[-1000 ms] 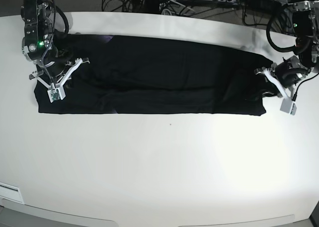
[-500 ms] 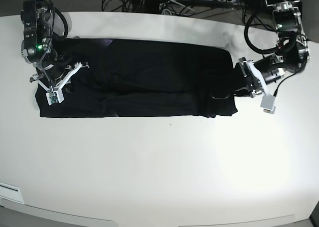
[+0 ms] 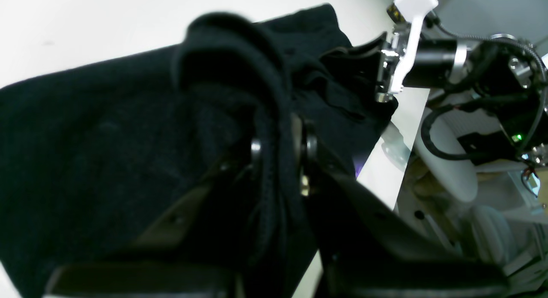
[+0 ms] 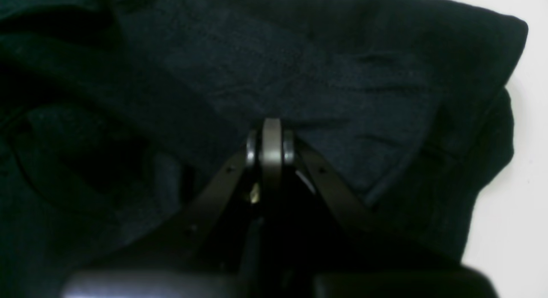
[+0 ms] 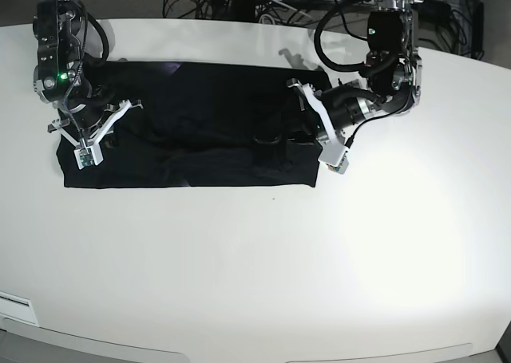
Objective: Fold the T-shirt properly
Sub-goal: 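Grasp the strip end with the left gripper and fold it toward the middle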
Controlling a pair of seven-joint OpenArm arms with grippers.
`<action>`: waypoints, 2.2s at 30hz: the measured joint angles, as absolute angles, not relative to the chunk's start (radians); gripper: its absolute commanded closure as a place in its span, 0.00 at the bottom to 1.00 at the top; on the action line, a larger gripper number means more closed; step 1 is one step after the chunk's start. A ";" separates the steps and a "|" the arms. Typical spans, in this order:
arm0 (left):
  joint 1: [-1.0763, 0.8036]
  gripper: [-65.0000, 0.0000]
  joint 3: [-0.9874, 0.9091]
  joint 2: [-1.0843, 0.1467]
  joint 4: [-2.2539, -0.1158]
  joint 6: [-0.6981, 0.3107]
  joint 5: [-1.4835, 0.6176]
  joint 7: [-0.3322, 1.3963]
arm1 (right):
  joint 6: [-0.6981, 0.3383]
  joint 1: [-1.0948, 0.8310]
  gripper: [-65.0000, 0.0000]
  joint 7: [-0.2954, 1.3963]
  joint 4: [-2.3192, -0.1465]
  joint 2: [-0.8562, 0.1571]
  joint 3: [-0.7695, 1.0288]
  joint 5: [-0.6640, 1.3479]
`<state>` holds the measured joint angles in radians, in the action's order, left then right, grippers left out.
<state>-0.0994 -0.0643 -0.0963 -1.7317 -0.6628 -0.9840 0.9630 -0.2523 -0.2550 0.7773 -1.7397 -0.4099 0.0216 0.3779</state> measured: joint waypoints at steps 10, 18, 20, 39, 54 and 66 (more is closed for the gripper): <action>-0.060 1.00 -0.053 -0.021 -1.732 -0.663 -0.901 0.915 | -0.263 -0.255 1.00 0.777 -1.740 -0.410 0.022 0.377; -0.044 1.00 -0.052 0.016 -1.731 -0.663 -0.897 0.916 | -0.267 -0.251 1.00 0.793 -1.740 -0.410 0.022 0.377; -0.044 1.00 -0.052 0.015 -1.731 -0.643 -0.897 0.916 | -0.266 -0.251 1.00 0.793 -1.740 -0.410 0.022 0.377; -0.045 0.41 -0.052 0.016 -1.731 -0.505 -1.092 1.041 | -0.244 -0.246 0.85 0.807 -1.740 -0.410 0.023 0.382; -0.055 1.00 -0.052 -0.039 -1.708 -0.498 -0.612 0.879 | -0.232 -0.273 0.85 0.952 -1.892 -0.407 0.013 0.346; -0.055 1.00 -0.052 -0.100 -1.517 -0.532 -0.677 0.777 | -0.036 -0.228 0.57 0.974 -2.120 -0.456 0.049 0.041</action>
<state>-0.0547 -0.0525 -0.0998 -1.5166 -0.5316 -0.6773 0.7773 -0.0364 -0.2276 0.9745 -2.1197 -0.4564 0.0490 0.0410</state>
